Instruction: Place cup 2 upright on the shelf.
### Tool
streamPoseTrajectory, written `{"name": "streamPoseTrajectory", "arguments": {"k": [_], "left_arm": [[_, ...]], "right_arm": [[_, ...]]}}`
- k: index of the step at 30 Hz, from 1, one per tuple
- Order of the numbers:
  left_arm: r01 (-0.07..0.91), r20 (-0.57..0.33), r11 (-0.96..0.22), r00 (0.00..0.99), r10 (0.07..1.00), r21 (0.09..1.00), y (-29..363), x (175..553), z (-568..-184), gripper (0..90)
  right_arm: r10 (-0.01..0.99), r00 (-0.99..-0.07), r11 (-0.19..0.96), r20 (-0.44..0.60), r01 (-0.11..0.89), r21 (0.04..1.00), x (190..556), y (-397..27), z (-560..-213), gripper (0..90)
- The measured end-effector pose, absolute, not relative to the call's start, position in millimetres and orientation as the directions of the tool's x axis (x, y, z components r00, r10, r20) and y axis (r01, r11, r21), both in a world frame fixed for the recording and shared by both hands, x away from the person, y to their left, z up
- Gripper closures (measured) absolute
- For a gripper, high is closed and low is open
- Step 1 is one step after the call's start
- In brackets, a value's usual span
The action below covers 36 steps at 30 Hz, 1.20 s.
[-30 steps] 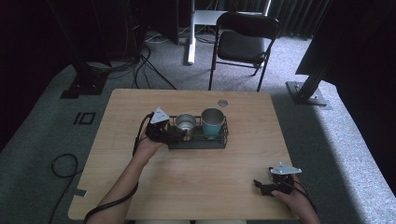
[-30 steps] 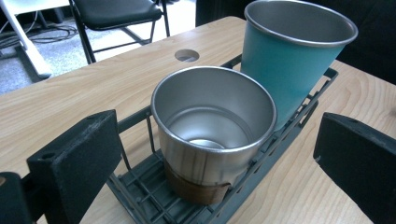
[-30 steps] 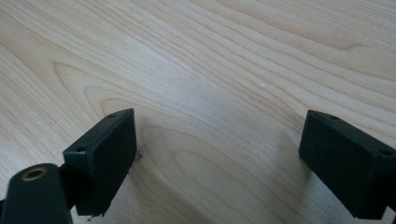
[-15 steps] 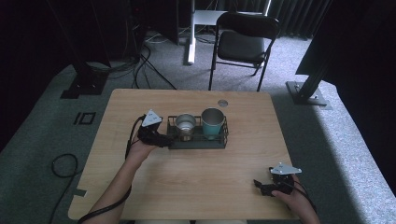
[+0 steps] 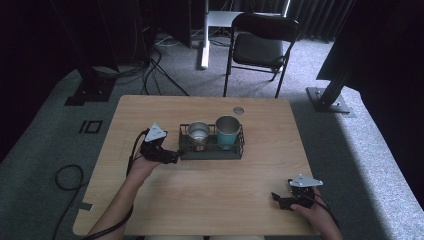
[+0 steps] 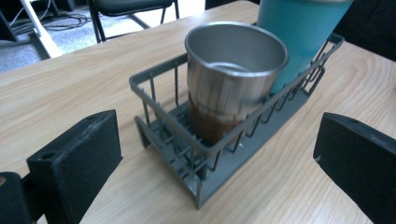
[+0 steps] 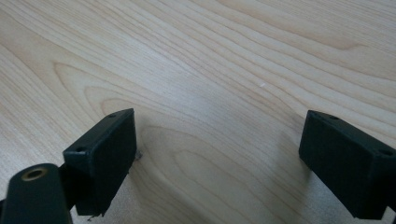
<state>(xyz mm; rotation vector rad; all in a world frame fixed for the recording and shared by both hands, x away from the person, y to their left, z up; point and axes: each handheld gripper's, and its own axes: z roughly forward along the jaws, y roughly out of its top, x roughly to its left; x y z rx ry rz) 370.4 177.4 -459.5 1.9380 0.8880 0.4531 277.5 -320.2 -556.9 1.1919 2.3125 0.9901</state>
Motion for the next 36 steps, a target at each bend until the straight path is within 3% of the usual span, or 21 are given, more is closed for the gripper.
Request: {"name": "streamPoseTrajectory", "arguments": {"k": [36], "left_arm": [[0.471,-0.070,-0.277,0.596,0.800,0.837,239.7,320.5,-506.6,1.6]], "right_arm": [[0.814,-0.581,0.400,0.003,0.564,0.722,277.4,-320.1,-556.9,10.9]]}}
